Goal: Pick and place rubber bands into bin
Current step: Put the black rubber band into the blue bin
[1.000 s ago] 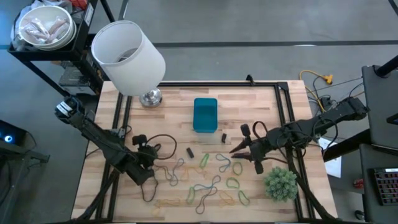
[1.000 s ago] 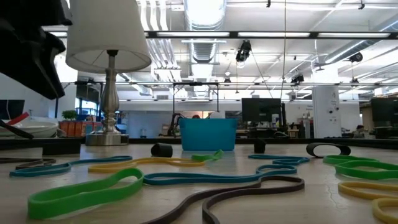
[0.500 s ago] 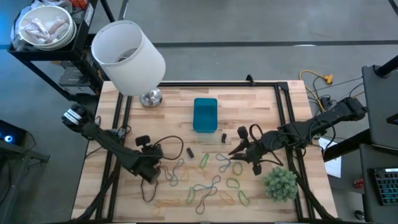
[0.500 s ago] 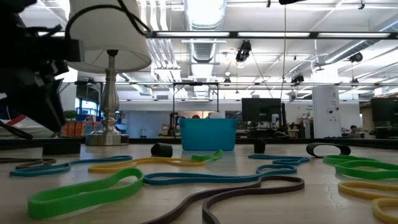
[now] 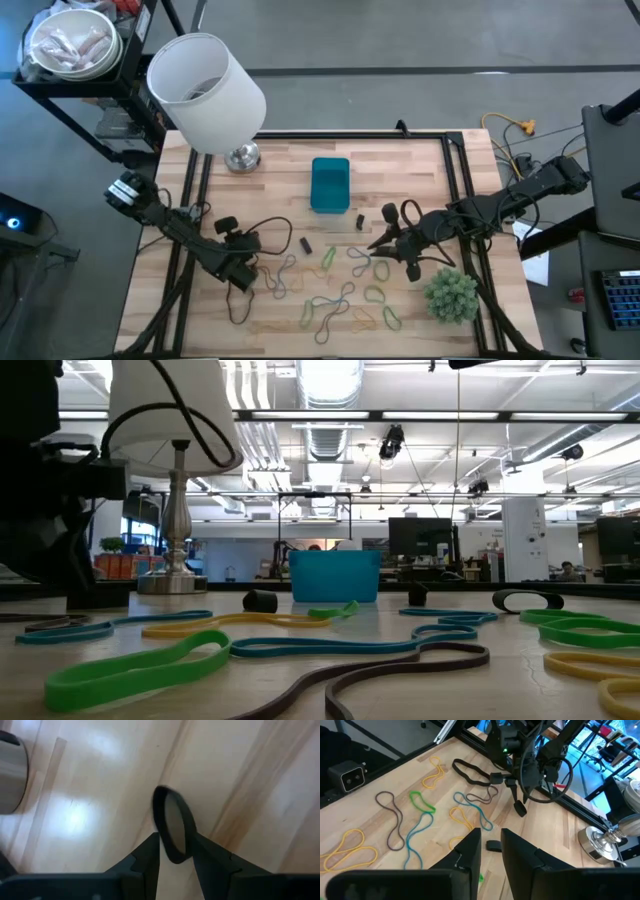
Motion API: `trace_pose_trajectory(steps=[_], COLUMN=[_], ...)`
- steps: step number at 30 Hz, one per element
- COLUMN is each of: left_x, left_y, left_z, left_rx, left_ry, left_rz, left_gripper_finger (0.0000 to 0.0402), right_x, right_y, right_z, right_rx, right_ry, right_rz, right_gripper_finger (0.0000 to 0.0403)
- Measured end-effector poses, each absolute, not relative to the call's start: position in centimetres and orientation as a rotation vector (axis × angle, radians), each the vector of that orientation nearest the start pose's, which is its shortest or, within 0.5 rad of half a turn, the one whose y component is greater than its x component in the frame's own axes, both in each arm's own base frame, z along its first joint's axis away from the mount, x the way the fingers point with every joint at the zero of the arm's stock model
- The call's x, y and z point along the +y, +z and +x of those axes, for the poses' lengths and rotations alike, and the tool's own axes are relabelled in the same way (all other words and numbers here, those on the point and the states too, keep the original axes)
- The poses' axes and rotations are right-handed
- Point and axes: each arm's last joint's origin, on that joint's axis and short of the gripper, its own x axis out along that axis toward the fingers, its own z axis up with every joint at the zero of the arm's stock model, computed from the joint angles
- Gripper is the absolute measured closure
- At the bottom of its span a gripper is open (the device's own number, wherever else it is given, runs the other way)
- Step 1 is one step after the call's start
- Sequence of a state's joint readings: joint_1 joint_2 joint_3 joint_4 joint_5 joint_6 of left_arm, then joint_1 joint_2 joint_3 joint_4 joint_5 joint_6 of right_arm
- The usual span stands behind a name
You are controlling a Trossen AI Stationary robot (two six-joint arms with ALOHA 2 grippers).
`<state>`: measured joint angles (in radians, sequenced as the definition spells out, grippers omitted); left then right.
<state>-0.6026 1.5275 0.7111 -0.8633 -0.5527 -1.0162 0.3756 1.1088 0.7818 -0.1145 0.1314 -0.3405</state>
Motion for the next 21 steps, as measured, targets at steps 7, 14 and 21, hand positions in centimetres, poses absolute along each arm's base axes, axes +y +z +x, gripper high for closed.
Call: trace_pose_trajectory(steps=[7,14,21], left_x=[-10.6,-10.4,-9.8], left_y=[14.2,13.2,12.5], left_z=[18.2,18.3,18.2], left_rx=[1.167,1.146,1.130], left_ry=[0.606,0.567,0.553], left_rz=[0.043,0.017,-0.001], left_gripper_finger=[0.0304,0.0304,0.0304], right_x=[8.5,8.5,8.5], right_y=[27.7,27.7,27.7], right_z=[22.5,22.5,22.5], right_rx=[0.390,0.390,0.391], right_ry=[0.307,0.307,0.307], right_rz=[-0.419,-0.419,-0.419], right_gripper_finger=[0.0330,0.0330,0.0330])
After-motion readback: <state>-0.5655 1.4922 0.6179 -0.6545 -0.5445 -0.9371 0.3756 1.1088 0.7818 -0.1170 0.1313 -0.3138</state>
